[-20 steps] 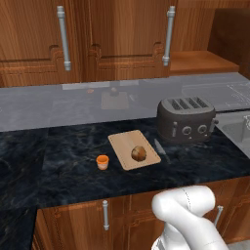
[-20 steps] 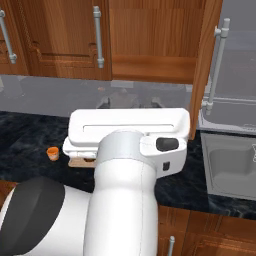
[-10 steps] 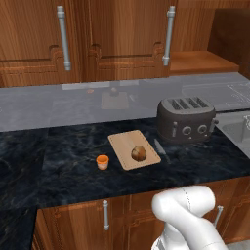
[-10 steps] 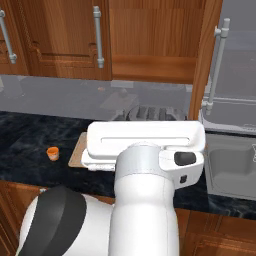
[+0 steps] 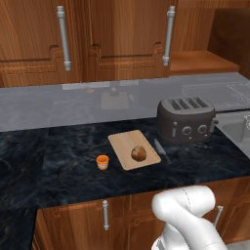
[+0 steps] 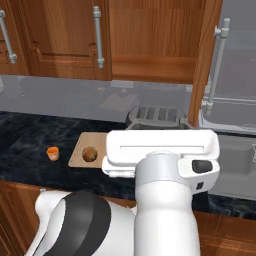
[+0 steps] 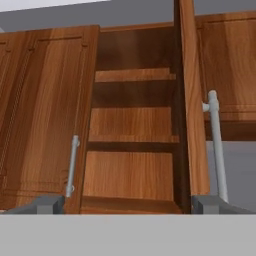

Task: Pick the bread, place it on the cutting board, pick the jam, place it on the counter, and close the cabinet.

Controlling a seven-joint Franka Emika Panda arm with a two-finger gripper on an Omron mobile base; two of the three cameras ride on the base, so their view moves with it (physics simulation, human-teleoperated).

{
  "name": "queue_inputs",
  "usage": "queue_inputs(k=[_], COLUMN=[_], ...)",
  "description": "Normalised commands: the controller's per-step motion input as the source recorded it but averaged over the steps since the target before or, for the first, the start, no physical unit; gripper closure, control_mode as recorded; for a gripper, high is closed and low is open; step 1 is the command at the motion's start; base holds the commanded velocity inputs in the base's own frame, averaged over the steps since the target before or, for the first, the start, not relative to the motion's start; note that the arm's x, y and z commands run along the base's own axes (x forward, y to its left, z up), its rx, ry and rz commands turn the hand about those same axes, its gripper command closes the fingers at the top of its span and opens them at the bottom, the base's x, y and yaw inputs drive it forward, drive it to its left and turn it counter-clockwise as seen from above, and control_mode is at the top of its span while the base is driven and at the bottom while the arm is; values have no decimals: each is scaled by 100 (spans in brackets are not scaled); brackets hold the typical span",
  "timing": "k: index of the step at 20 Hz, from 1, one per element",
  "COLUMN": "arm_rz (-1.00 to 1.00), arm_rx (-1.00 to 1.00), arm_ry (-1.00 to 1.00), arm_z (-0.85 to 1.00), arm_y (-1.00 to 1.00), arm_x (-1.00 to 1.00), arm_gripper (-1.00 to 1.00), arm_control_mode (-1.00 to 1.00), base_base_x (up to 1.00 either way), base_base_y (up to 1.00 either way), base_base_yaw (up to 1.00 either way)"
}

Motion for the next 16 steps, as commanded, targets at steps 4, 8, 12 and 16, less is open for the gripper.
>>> queue_inputs(k=[4,8,12,16], arm_rz=[0,0,0,0], arm_rx=[0,0,0,0], arm_ry=[0,0,0,0], arm_z=[-21,-17,-14,-9], arm_y=[-20,-17,-20,-24], arm_x=[36,44,41,40], arm_gripper=[-100,-100,-100,-100], arm_control_mode=[-100,-100,-100,-100], base_base_x=[0,0,0,0], base_base_y=[0,0,0,0], base_base_yaw=[0,0,0,0])
